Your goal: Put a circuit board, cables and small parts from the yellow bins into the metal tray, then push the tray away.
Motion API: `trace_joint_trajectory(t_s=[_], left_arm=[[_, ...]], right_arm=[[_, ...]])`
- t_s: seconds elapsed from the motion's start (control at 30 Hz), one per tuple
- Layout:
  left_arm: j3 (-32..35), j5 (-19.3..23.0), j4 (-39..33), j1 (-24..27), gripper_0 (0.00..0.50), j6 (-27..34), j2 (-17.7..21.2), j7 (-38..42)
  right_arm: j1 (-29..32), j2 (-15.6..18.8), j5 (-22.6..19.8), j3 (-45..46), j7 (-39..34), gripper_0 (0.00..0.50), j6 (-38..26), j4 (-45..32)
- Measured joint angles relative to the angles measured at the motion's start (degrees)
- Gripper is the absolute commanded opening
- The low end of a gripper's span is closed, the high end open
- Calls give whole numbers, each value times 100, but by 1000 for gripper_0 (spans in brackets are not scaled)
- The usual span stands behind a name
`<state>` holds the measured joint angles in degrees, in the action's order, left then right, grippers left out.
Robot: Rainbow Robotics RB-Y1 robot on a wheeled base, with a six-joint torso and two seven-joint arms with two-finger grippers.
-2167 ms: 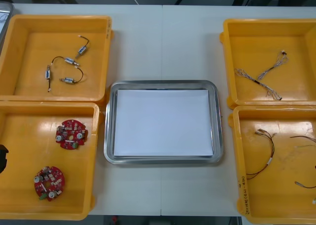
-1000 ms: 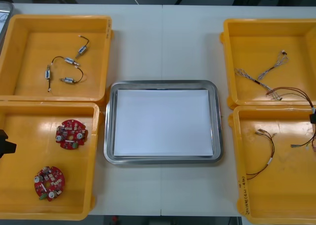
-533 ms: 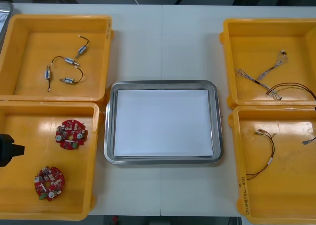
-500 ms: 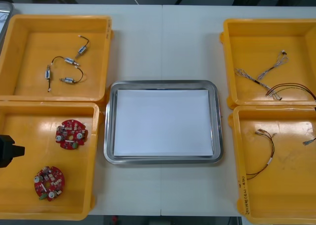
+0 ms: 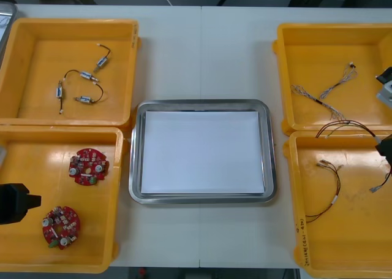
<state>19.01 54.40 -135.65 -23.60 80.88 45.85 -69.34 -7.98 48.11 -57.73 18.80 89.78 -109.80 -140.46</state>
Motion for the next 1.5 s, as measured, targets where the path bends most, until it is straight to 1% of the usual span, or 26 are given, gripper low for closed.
trace_joint_trajectory(t_s=[0.27, 0.57, 0.7, 0.97, 1.5], left_arm=[[-241, -97, 197, -237, 500, -429, 0, 0], [-428, -277, 363, -503, 500, -829, 0, 0], [-537, -339, 492, -511, 500, -936, 0, 0], [-859, -500, 865, -511, 500, -1456, 0, -1], [-1247, -754, 1140, -511, 500, -1883, -5, -1]], right_arm=[[-153, 191, -55, -228, 0, 0, 0, -2], [-230, 228, -82, -311, 0, 0, 0, -6], [-242, 264, -82, -324, 2, 0, 0, -7], [-248, 339, -80, -325, 3, 0, 0, -8], [-253, 349, -16, -354, 3, 0, 0, -5]])
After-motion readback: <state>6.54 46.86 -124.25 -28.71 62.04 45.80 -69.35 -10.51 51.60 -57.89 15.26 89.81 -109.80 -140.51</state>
